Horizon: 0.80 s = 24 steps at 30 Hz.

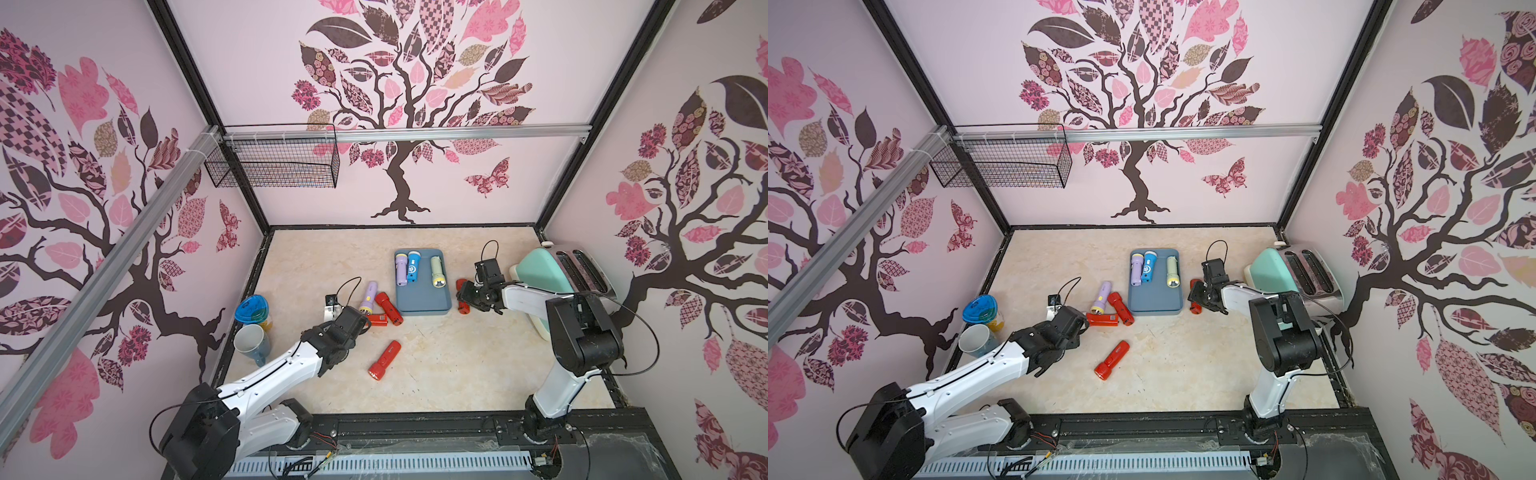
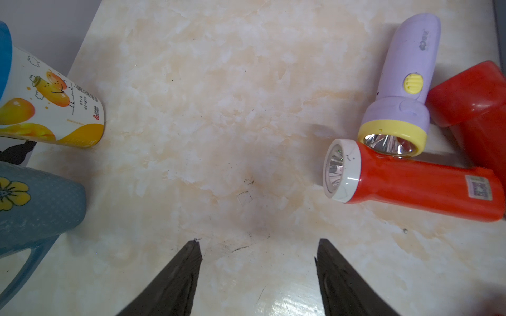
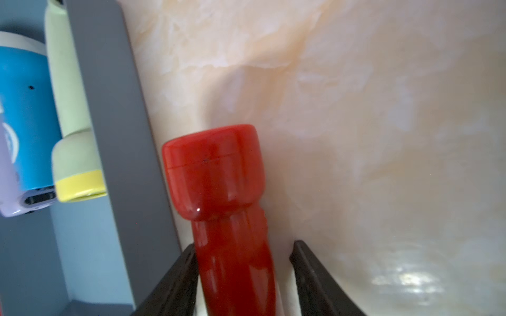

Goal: Put the flashlights into the storage boxes
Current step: Pick up the flashlight from the center of the board.

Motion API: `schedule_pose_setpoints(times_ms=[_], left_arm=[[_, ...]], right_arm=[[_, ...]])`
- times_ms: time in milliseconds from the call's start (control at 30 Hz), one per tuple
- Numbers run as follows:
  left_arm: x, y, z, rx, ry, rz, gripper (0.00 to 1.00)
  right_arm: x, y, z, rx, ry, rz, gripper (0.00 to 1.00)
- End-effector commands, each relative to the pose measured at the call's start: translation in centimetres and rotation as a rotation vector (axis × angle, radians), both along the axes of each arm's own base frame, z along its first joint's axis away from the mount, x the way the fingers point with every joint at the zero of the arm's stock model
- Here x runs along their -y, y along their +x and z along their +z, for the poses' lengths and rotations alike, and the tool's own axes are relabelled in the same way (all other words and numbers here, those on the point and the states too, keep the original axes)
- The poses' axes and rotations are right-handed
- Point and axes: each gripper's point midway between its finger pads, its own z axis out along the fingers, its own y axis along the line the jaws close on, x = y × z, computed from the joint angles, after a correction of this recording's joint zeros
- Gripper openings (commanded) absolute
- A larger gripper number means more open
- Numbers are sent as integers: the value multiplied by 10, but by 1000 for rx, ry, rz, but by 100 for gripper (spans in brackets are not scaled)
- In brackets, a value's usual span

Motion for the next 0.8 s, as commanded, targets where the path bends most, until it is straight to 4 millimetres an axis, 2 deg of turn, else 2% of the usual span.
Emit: schedule_pose_setpoints(times_ms=[0,200,367,467,567,767], left_arm=[[-6,-5,-4,-1,10,14,70],[-7,-6,-4,2,11,19,70],[-9,-7,-1,13,5,28,70],[-10,-7,-1,18,2,29,70],[-9,-7,0,20,-1,29,70],[-10,-8,-1,15,0,28,70]], right_arm=[[19,-3,-13,-60,-105,-36,58],[13,8,-30,-97,-107,-10,58],[16,5,-38,-130,-138,6,56],[19,2,-26,-96,-149,-2,49],[17,2,-5,-44,-119,1,44],[4,7,45,69,-37,21,38]])
